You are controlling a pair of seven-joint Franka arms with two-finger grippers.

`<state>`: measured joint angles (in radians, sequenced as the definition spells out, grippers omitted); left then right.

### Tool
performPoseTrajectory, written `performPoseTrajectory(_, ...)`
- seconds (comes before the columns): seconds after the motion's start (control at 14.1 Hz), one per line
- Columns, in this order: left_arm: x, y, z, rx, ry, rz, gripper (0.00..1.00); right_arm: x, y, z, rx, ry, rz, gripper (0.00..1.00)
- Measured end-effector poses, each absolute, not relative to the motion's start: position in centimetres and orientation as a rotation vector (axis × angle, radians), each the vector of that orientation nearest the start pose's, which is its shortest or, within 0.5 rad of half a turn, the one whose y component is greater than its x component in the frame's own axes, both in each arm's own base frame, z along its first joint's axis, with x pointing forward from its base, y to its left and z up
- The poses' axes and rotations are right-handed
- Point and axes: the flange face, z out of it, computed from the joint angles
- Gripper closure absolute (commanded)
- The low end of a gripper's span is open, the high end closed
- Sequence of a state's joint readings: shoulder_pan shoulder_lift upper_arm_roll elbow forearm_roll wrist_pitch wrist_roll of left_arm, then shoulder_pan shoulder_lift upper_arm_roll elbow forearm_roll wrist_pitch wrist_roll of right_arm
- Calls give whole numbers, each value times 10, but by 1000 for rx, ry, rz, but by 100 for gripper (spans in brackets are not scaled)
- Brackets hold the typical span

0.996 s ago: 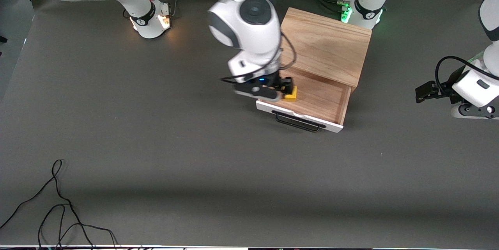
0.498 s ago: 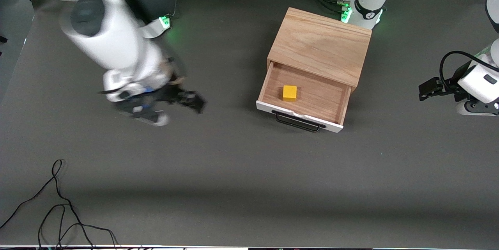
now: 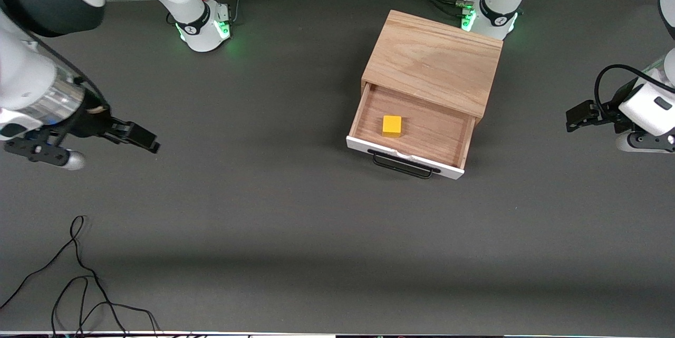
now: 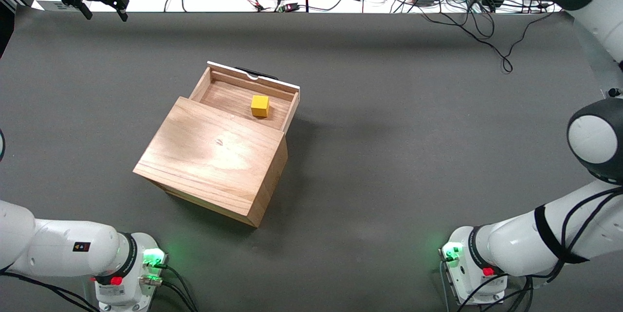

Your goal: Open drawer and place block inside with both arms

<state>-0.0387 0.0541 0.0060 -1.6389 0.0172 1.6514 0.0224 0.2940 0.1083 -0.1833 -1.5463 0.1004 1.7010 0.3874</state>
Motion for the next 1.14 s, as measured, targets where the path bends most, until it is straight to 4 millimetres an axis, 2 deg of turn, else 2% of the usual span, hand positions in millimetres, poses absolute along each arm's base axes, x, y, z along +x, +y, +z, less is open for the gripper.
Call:
performPoseTrajectory(0.28, 572, -18, 570, -3122, 90, 71, 0, 583, 2, 580, -3022, 412, -35, 0)
performPoseTrajectory(0.43, 572, -18, 571, -3122, 90, 69, 0, 580, -25, 580, -3024, 373, -46, 0)
performPoseTrajectory(0.5, 572, -18, 572, -3122, 90, 68, 0, 580, -29, 578, -3024, 362, -53, 0)
performPoseTrajectory(0.57, 572, -18, 572, -3122, 90, 67, 0, 581, -24, 575, -3033, 342, -55, 0)
performPoseTrajectory(0.92, 572, -18, 572, -3122, 91, 68, 0, 601, 19, 543, -3096, 205, -39, 0)
performPoseTrajectory(1.14, 572, -18, 572, -3122, 91, 70, 0, 603, 20, 542, -3098, 202, -39, 0)
